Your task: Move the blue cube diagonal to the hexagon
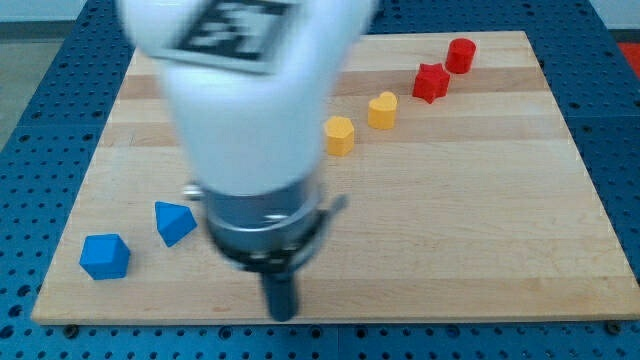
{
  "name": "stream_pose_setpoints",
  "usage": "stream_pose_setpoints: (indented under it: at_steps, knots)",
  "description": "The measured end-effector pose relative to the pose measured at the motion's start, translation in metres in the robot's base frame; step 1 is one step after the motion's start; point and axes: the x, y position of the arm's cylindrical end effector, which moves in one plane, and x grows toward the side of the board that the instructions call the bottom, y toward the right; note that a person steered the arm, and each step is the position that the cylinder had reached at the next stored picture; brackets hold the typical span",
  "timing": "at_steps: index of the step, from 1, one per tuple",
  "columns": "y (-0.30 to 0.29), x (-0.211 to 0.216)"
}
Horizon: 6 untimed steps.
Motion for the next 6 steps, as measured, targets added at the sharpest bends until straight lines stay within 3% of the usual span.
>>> stream_pose_setpoints:
  at_steps: [2, 6]
  knots:
    - [-0.121, 0.0]
    - [-0.166, -0.024]
